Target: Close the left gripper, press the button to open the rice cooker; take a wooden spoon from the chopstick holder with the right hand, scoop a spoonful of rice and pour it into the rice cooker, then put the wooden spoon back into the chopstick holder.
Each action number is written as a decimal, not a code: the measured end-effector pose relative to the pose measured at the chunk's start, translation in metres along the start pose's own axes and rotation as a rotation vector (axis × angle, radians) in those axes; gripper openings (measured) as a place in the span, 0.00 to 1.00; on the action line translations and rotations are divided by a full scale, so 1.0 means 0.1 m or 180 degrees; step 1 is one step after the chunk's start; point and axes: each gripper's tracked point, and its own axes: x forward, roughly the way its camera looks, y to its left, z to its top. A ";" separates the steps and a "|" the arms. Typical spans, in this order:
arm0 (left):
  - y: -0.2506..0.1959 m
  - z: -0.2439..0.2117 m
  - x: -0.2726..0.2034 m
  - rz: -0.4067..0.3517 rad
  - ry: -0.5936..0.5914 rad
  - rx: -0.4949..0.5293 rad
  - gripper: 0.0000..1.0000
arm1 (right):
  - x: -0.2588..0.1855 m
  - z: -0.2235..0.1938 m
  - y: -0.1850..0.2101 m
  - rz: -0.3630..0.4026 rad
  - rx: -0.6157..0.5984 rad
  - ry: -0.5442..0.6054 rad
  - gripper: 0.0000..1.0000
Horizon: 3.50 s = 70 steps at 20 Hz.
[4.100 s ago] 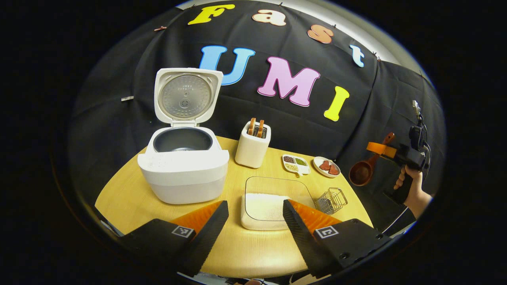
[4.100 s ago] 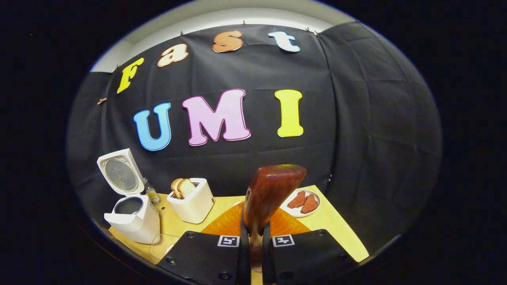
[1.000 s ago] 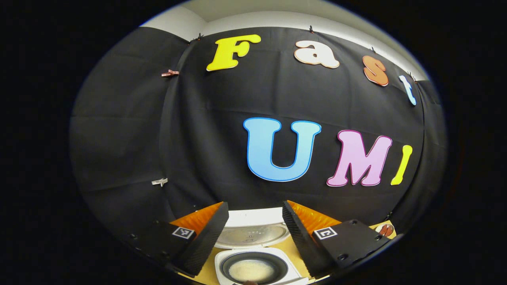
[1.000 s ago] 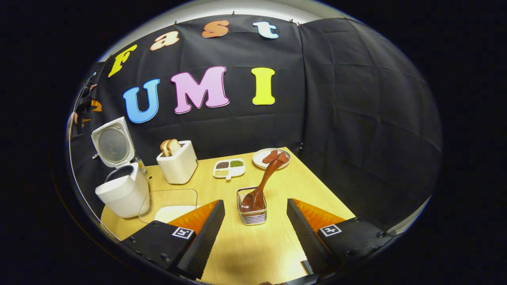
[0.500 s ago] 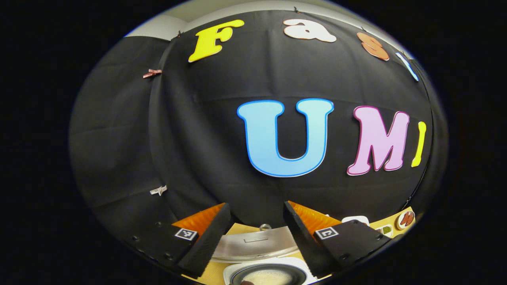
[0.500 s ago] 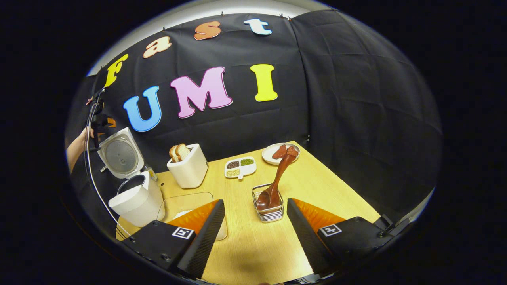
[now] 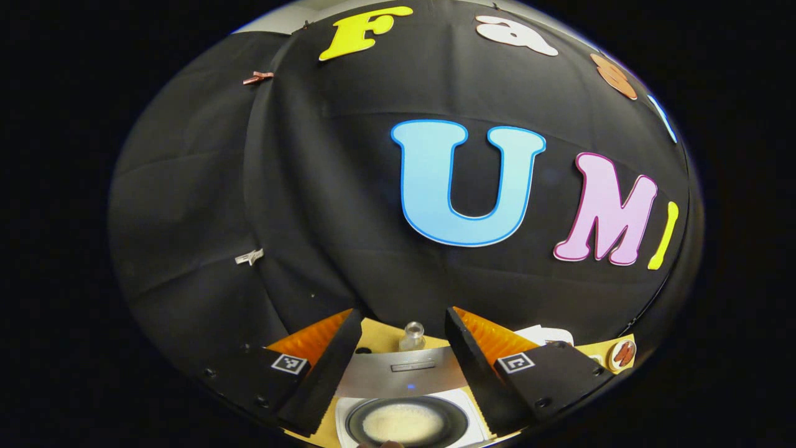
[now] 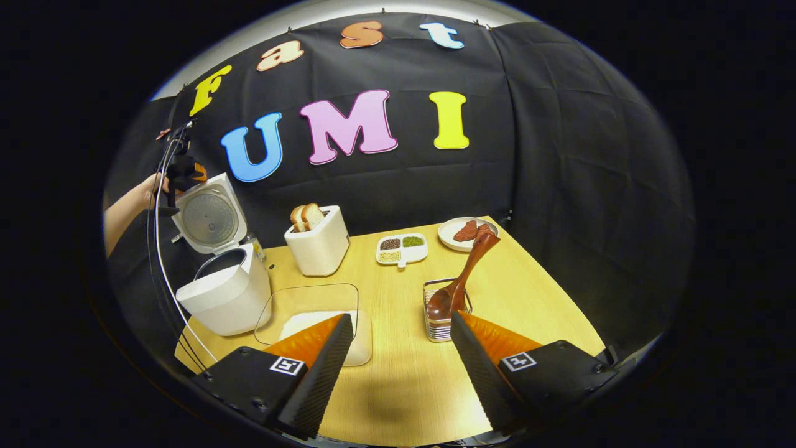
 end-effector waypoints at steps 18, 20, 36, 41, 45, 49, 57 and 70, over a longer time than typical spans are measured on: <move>-0.23 -1.89 -0.96 -0.0043 0.0862 0.0028 0.97 | 0.26 0.18 0.37 0.0321 -0.0115 -0.0185 0.99; -0.23 -2.04 -0.95 -0.0046 0.0916 0.0055 0.97 | 0.26 0.18 0.35 0.0289 -0.0108 -0.0188 0.99; -0.26 -2.66 -0.80 -0.0176 0.0994 0.0327 1.00 | 0.33 0.02 0.35 0.0219 -0.0114 -0.0083 0.99; -0.35 -2.42 -1.08 -0.0375 0.0676 0.0230 0.97 | 0.39 0.13 0.45 0.0320 -0.0143 -0.0130 0.99; -0.41 -2.00 -1.76 -0.0547 0.0152 0.0182 0.97 | 0.42 0.30 0.53 0.0344 -0.0206 -0.0156 0.99; -0.39 -1.76 -2.66 -0.0798 -0.0285 0.0091 0.96 | 0.31 0.57 0.55 0.0258 -0.0353 -0.0229 0.99; -0.12 -1.95 -3.77 -0.1010 -0.0435 -0.0065 0.95 | -0.39 0.95 0.33 -0.0192 -0.0315 -0.0555 0.98; -0.55 -2.19 -4.58 -0.0811 -0.0587 0.0479 0.95 | -1.30 1.24 -0.29 0.0045 -0.0241 -0.1169 0.98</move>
